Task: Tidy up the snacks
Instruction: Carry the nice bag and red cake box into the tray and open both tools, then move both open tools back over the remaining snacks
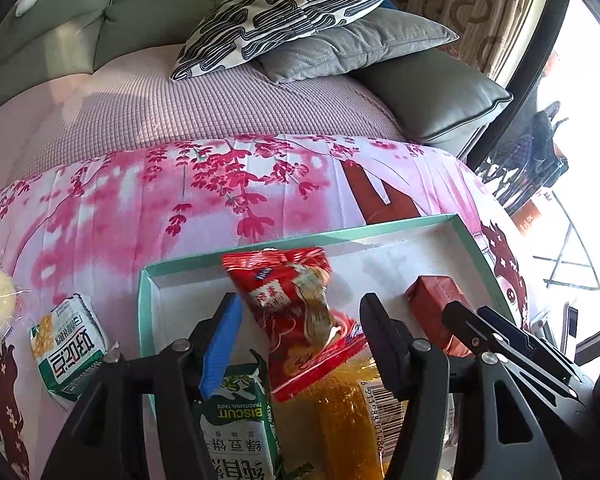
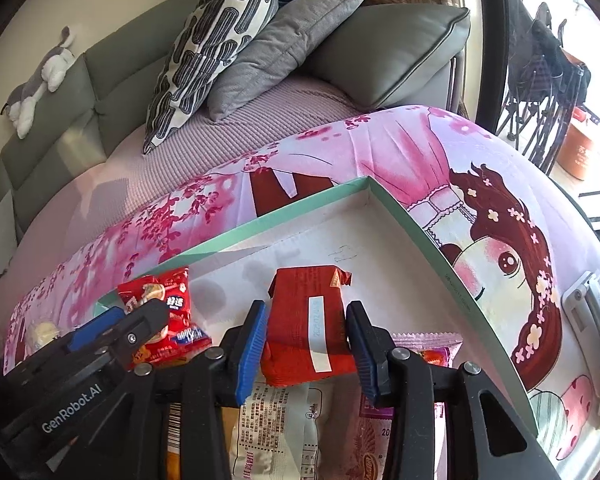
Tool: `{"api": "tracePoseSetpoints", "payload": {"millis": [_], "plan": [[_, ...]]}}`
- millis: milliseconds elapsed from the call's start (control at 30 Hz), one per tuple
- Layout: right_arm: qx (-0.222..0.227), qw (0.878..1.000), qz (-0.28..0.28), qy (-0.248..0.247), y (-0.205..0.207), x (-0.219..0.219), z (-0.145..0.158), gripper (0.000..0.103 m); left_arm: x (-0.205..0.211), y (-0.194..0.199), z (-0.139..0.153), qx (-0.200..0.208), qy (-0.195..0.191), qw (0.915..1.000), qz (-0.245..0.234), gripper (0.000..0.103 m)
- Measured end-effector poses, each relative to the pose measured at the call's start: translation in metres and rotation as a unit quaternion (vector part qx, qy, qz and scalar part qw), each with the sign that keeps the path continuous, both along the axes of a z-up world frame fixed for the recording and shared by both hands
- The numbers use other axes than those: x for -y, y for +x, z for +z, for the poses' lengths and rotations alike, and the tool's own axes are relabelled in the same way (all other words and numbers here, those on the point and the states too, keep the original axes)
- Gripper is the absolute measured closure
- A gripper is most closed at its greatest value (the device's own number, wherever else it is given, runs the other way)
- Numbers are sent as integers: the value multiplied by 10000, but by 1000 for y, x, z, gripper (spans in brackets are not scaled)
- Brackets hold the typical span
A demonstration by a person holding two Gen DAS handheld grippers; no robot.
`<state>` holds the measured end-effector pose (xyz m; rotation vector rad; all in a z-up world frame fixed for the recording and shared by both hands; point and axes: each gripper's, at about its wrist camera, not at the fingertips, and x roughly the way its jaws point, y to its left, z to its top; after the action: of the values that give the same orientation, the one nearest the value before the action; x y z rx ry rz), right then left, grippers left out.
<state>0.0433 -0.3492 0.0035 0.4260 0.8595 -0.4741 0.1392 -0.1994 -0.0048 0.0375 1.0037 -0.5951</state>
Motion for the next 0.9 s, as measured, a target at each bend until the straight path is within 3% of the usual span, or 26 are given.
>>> {"api": "tracePoseSetpoints", "payload": {"millis": [100, 167, 233, 500, 567, 900], "plan": [[-37, 9999, -111, -99, -3, 2, 4, 33, -2, 1, 4, -97, 65, 9999, 58, 31], [-34, 9998, -159, -93, -5, 4, 6, 30, -3, 2, 7, -149, 213, 9995, 165, 18], [-54, 9997, -191, -117, -6, 5, 8, 22, -6, 2, 9, -142, 339, 9989, 284, 18], [3, 9997, -161, -203, -8, 3, 14, 4, -19, 5, 17, 49, 518, 9961, 715, 13], [5, 9996, -168, -230, -9, 3, 15, 2, -23, 7, 18, 120, 561, 9947, 859, 5], [80, 9989, -277, -362, -15, 3, 23, 0, -39, 11, 21, 252, 677, 9875, 1403, 5]]}}
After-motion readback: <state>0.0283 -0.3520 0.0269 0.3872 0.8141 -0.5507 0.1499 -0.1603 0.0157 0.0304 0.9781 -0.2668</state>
